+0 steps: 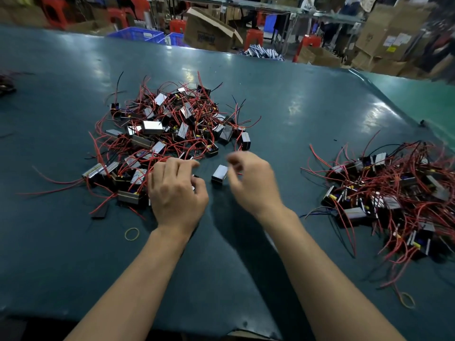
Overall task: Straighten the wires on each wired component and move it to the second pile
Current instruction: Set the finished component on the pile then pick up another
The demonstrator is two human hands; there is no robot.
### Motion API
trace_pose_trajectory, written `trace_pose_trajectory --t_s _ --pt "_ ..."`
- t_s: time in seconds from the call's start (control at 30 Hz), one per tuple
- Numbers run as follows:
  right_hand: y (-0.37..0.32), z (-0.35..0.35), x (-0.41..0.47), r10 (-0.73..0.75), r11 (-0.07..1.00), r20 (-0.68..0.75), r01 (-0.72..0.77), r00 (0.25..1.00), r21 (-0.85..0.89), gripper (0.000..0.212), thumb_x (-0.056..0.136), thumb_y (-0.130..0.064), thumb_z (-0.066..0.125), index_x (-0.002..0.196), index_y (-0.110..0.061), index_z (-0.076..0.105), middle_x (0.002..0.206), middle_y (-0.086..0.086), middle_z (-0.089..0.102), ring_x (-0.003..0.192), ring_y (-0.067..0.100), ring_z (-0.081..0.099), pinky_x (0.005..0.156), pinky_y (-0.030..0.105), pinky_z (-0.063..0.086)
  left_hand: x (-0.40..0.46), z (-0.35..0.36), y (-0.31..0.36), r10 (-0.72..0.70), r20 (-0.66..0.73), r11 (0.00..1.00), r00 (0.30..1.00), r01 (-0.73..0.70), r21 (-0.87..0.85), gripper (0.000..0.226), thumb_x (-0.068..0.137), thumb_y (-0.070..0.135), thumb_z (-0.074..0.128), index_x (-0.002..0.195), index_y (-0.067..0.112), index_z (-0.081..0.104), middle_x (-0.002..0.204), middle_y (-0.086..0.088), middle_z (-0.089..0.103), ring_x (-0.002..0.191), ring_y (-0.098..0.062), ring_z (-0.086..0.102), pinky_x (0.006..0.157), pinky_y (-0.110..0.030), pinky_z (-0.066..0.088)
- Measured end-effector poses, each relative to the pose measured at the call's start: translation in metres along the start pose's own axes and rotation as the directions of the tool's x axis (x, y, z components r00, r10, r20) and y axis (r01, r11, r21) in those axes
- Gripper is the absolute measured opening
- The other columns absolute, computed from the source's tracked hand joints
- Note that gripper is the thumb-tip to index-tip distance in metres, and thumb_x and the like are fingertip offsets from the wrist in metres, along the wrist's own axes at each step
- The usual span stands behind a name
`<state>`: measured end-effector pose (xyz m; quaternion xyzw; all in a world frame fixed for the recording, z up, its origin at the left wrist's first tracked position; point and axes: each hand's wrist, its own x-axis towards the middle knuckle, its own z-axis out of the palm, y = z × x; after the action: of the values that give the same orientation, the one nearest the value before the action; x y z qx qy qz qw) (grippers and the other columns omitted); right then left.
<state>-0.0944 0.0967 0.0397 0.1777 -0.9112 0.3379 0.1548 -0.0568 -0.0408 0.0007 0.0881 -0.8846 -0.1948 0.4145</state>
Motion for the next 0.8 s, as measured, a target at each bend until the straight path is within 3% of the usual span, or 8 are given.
trace_pose_trajectory --t_s 0.13,0.27,0.4,0.5,0.57,0.63,0.73,0.8 --pt "-0.035 0.041 0.049 -0.109 0.99 0.228 0.126 0.968 -0.063 0.03 0.091 -0.009 0.054 0.118 -0.011 0.066 0.116 0.012 0.062 0.105 0.032 0.059 0.087 0.043 0.05 0.003 -0.004 -0.002 -0.174 -0.057 0.976 0.983 0.165 -0.139 0.019 0.069 -0.004 0.053 0.081 0.007 0.062 0.083 -0.011 0.062 0.08 -0.033 0.052 0.081 -0.04 0.04" --pt "-0.044 0.069 0.07 -0.086 0.952 0.575 0.237 0.813 -0.193 0.038 0.095 -0.022 0.054 0.132 -0.026 0.056 0.133 0.01 0.043 0.116 0.035 0.051 0.092 0.044 0.047 0.003 -0.005 -0.003 -0.244 -0.087 0.947 0.966 0.218 -0.235 0.015 0.068 -0.005 0.051 0.074 0.006 0.059 0.076 -0.01 0.061 0.075 -0.033 0.051 0.078 -0.034 0.035" --pt "-0.041 0.072 0.077 -0.105 0.949 0.455 0.226 0.884 -0.221 0.016 0.09 -0.016 0.056 0.104 -0.017 0.065 0.116 0.009 0.049 0.1 0.033 0.057 0.075 0.035 0.044 0.004 -0.007 -0.001 -0.21 -0.11 0.947 0.972 0.174 -0.269 0.014 0.064 -0.003 0.047 0.069 0.007 0.055 0.071 -0.009 0.058 0.07 -0.032 0.05 0.075 -0.036 0.036" --pt "-0.031 0.056 0.083 -0.029 0.998 0.291 0.011 0.956 0.063 0.023 0.083 -0.003 0.06 0.102 -0.015 0.06 0.109 0.007 0.056 0.091 0.022 0.057 0.072 0.027 0.047 0.004 -0.007 -0.001 -0.149 -0.106 0.957 0.983 0.117 -0.264 0.013 0.065 0.001 0.044 0.067 0.009 0.055 0.069 -0.008 0.058 0.068 -0.031 0.049 0.072 -0.037 0.036" --pt "-0.029 0.034 0.086 0.085 0.893 0.258 -0.188 0.962 0.408 0.032 0.083 0.001 0.059 0.109 -0.017 0.056 0.104 0.009 0.06 0.081 0.018 0.057 0.06 0.02 0.045 0.003 -0.006 0.0 -0.07 -0.089 0.967 0.994 0.046 -0.249 0.014 0.065 0.001 0.044 0.067 0.01 0.055 0.068 -0.007 0.057 0.067 -0.031 0.049 0.068 -0.039 0.037" --pt "-0.032 0.004 0.09 0.162 0.682 0.239 -0.283 0.957 0.675 0.029 0.085 0.004 0.054 0.106 -0.017 0.055 0.095 0.011 0.061 0.07 0.02 0.059 0.048 0.021 0.043 0.001 -0.006 0.001 0.041 -0.037 0.976 0.998 -0.048 -0.211 0.013 0.067 0.004 0.044 0.066 0.011 0.055 0.067 -0.006 0.056 0.068 -0.031 0.05 0.066 -0.041 0.041" --pt "-0.027 -0.043 0.092 0.204 0.4 0.234 -0.299 0.951 0.866 0.031 0.085 0.007 0.043 0.105 -0.014 0.056 0.088 0.011 0.066 0.058 0.021 0.063 0.046 0.021 0.044 0.0 -0.002 0.003 0.166 0.081 0.974 0.983 -0.15 -0.167 0.013 0.07 0.007 0.046 0.069 0.009 0.059 0.07 -0.006 0.057 0.071 -0.031 0.052 0.068 -0.042 0.044" --pt "-0.016 -0.064 0.086 0.217 0.337 0.231 -0.295 0.949 0.894 0.029 0.086 0.003 0.041 0.104 -0.012 0.058 0.084 0.009 0.071 0.057 0.021 0.064 0.047 0.021 0.046 0.0 0.001 0.004 0.177 0.163 0.979 0.971 -0.156 -0.134 0.009 0.071 0.008 0.053 0.074 0.009 0.062 0.075 -0.006 0.06 0.074 -0.031 0.053 0.07 -0.042 0.046"
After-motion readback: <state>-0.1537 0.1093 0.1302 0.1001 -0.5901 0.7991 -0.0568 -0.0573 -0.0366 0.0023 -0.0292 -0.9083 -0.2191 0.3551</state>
